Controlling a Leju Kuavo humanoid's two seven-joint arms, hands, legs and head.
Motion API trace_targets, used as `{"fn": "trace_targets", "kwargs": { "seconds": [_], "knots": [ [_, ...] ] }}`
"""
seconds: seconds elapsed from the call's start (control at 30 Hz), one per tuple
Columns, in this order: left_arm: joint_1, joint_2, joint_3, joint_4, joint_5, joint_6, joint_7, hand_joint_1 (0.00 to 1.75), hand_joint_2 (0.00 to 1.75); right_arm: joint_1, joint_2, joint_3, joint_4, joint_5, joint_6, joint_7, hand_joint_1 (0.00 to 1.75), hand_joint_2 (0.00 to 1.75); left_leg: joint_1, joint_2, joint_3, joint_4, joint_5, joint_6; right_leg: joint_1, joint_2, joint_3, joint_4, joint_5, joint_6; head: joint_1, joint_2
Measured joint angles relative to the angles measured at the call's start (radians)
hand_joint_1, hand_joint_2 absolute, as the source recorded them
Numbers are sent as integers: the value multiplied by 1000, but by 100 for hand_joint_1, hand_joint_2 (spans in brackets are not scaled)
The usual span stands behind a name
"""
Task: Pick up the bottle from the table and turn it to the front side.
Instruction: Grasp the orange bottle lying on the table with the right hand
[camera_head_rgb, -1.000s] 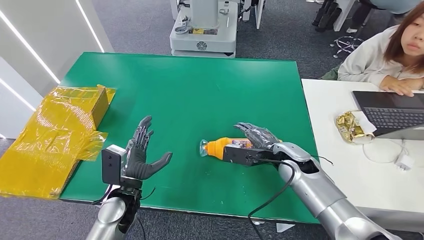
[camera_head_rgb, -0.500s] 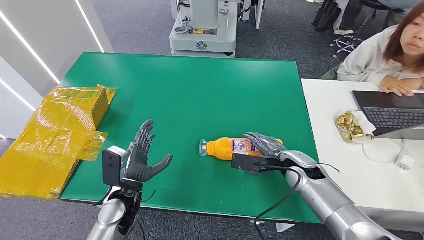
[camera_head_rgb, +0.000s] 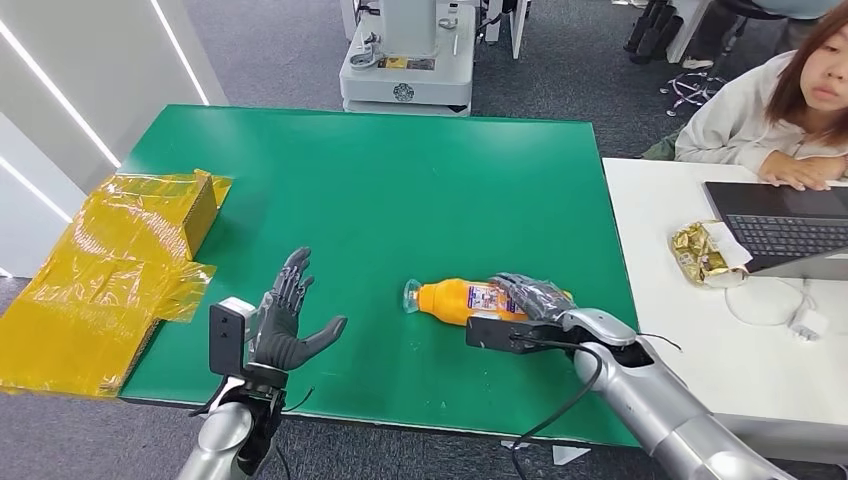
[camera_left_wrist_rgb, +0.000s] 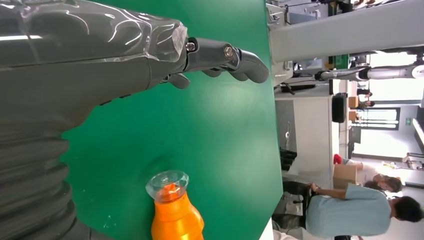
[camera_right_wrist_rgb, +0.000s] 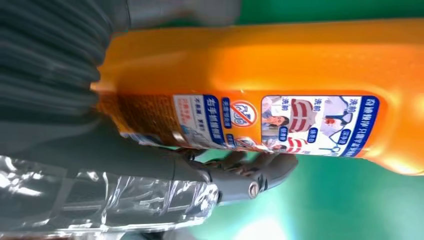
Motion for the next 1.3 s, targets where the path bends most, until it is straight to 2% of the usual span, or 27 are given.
{"fn": "trace_targets", "kwargs": {
  "seconds": [0.13,0.5,0.63,0.83,1.07,1.3],
  "knots": [
    [1,0,1,12,10,1,-2,0,175,1,6,5,0,10,-5,-2,148,175,0,0,0,0,0,0,0,0,0,0,0,0,0,0],
    [0,0,1,33,32,-4,-3,0,175,3,9,12,1,32,-8,-3,155,175,0,0,0,0,0,0,0,0,0,0,0,0,0,0],
    [-1,0,1,46,45,-9,-3,0,175,6,15,13,1,44,-19,-10,174,175,0,0,1,0,0,0,0,0,0,0,0,0,0,0],
    [0,-1,1,53,47,-9,-3,0,175,32,23,-6,-3,16,-66,-65,175,175,0,0,0,0,0,0,0,0,0,0,0,0,0,0],
    [0,-1,1,56,39,-12,-21,0,175,144,21,-110,-105,-149,-111,-205,175,175,0,0,0,0,0,0,0,-1,0,0,0,0,0,0],
    [-13,9,2,71,32,-11,-55,0,175,290,18,-231,-293,-210,-166,-265,175,175,0,0,-1,0,0,0,0,-1,0,0,0,0,0,0]
  ]
}}
